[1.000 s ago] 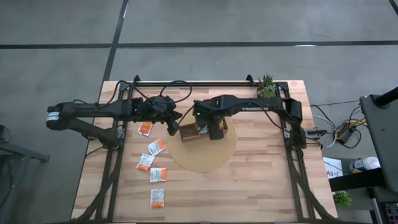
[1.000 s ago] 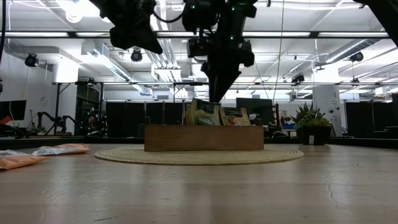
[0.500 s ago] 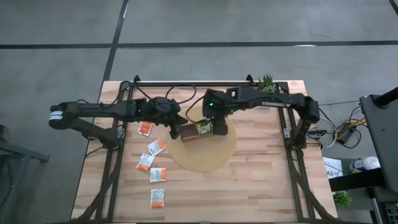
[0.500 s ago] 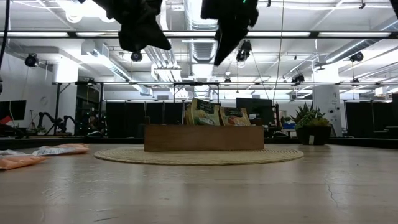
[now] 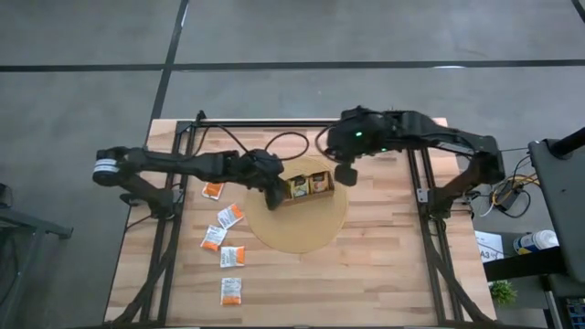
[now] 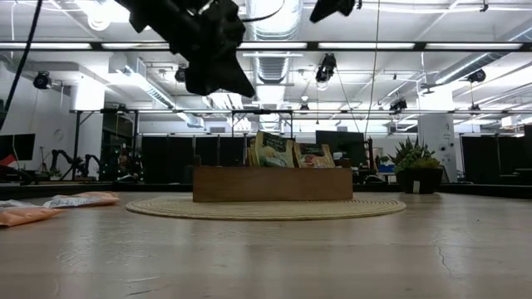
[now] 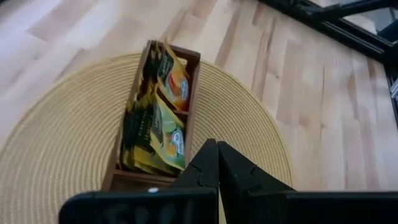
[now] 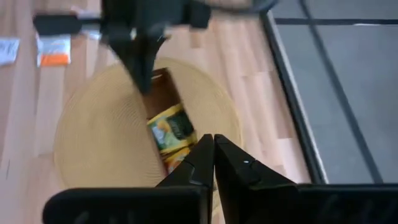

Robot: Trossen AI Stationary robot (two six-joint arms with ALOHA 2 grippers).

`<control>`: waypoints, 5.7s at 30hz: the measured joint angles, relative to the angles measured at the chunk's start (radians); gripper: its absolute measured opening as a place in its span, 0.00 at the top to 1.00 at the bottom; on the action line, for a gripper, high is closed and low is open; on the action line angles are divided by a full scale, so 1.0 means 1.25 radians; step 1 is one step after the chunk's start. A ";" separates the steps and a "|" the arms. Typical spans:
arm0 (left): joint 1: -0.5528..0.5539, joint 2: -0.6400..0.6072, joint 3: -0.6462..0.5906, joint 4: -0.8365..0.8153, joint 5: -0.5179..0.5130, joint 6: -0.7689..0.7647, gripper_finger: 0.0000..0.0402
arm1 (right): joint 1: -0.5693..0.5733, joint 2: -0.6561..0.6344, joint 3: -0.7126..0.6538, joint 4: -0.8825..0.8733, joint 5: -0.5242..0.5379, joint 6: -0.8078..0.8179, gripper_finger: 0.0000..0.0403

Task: Pick & Place Tea
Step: Put the yellow tea bag into the middle section of the wooden organizer

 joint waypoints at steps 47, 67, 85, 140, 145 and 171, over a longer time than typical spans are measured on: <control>0.002 0.264 0.112 -0.065 -0.063 0.052 1.00 | 0.000 -0.169 -0.110 -0.057 0.191 0.073 0.98; 0.002 0.265 0.147 -0.087 -0.016 0.025 1.00 | 0.000 -0.186 -0.108 -0.050 0.229 0.085 0.98; -0.002 0.313 0.160 -0.076 -0.049 0.029 1.00 | 0.000 -0.186 -0.108 -0.051 0.229 0.087 0.98; 0.022 0.244 0.300 -0.271 -0.305 0.029 1.00 | 0.000 -0.184 -0.143 0.023 0.174 0.128 0.98; 0.020 0.231 0.295 -0.272 -0.298 0.038 1.00 | -0.001 -0.183 -0.202 0.101 0.155 0.133 0.98; -0.002 -0.163 -0.110 -0.014 -0.252 -0.045 1.00 | 0.059 -0.184 -0.513 0.620 0.161 0.279 0.98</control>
